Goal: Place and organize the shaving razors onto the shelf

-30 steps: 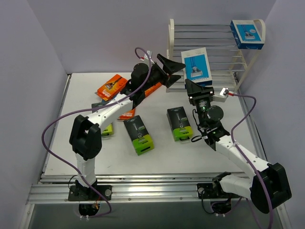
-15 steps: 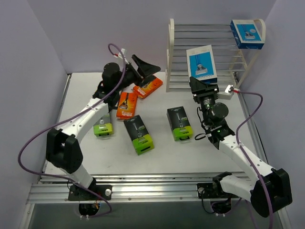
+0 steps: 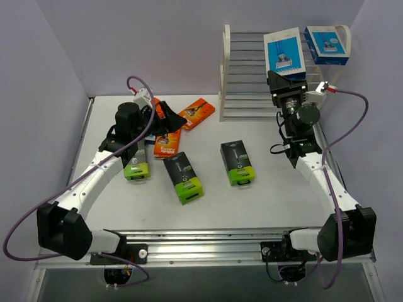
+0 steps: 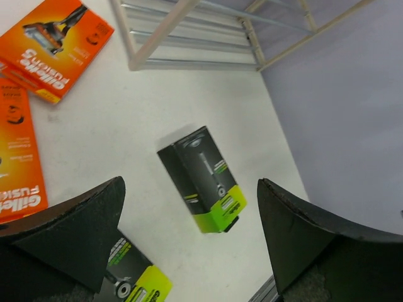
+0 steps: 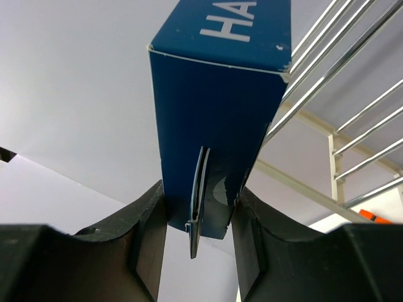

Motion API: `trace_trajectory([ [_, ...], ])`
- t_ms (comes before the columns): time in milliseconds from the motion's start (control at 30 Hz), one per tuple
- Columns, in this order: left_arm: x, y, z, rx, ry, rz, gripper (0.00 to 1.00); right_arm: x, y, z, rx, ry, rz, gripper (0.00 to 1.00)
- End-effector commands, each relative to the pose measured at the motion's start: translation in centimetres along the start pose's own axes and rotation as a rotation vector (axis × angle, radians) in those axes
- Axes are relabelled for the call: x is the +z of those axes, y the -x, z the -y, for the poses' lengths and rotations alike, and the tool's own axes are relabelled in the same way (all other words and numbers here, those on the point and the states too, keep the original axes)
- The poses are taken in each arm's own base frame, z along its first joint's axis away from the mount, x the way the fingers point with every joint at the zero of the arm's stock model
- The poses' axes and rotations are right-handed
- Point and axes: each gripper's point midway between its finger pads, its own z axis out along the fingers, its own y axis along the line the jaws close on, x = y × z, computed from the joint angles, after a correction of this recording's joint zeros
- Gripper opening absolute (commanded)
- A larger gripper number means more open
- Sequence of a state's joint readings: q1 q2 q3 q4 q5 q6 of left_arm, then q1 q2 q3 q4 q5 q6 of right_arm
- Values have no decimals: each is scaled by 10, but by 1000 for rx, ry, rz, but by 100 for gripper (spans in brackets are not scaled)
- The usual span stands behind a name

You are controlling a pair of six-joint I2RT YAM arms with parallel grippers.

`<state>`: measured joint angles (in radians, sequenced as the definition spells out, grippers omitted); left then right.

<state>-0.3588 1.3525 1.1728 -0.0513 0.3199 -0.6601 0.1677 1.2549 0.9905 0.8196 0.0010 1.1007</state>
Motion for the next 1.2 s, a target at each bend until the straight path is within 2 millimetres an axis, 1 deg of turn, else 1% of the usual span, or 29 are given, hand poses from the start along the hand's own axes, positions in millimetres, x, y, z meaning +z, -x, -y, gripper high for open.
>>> trace_trajectory([
  [0, -5, -15, -27, 89, 81, -31, 94, 15, 24, -52, -1, 146, 11, 0],
  [33, -5, -16, -29, 98, 85, -34, 94, 22, 22, -44, -7, 130, -7, 0],
  [67, -5, -18, -30, 100, 86, -38, 94, 27, 28, -42, -5, 125, 0, 0],
  [100, -5, -20, -31, 100, 90, -47, 94, 31, 33, -47, 1, 136, 3, 0],
  [133, -6, -22, -31, 103, 86, -55, 94, 37, 32, -42, 4, 134, -11, 0],
  [300, -9, -24, -29, 111, 85, -69, 94, 54, 52, -33, -6, 120, 13, 0],
  [333, -8, -25, -29, 110, 85, -69, 94, 59, 54, -32, -6, 117, 11, 0],
  [400, -8, -26, -27, 109, 77, -75, 94, 64, 54, -30, -3, 120, -4, 0],
  [433, -8, -28, -27, 107, 75, -80, 94, 69, 50, -25, 0, 109, -17, 0],
  [467, -7, -28, -25, 106, 69, -82, 94, 72, 64, -26, -11, 113, 6, 0],
  [500, -7, -30, -25, 104, 69, -85, 94, 74, 64, -26, -13, 118, -2, 0],
  [533, -7, -31, -25, 104, 68, -88, 94, 79, 65, -17, -11, 100, -5, 0],
  [567, -7, -30, -24, 105, 66, -88, 94, 81, 69, -22, -13, 110, -2, 0],
  [667, -7, -31, -26, 107, 72, -89, 94, 87, 73, -14, -10, 101, -4, 0],
  [700, -6, -31, -27, 106, 75, -91, 94, 89, 76, -15, -12, 107, 2, 0],
  [733, -6, -32, -27, 106, 75, -91, 94, 92, 75, -10, -13, 99, -3, 0],
  [800, -5, -33, -28, 104, 76, -97, 94, 96, 81, -10, -17, 104, 4, 0],
  [833, -4, -34, -28, 104, 77, -99, 94, 99, 80, -4, -13, 93, -3, 0],
  [1100, -1, -39, -33, 100, 87, -115, 94, 113, 87, 17, -3, 75, -2, 0],
  [1133, 0, -40, -33, 101, 88, -118, 94, 116, 85, 24, 1, 70, -9, 0],
  [1167, 0, -39, -34, 101, 89, -117, 94, 118, 87, 24, 1, 73, -8, 0],
])
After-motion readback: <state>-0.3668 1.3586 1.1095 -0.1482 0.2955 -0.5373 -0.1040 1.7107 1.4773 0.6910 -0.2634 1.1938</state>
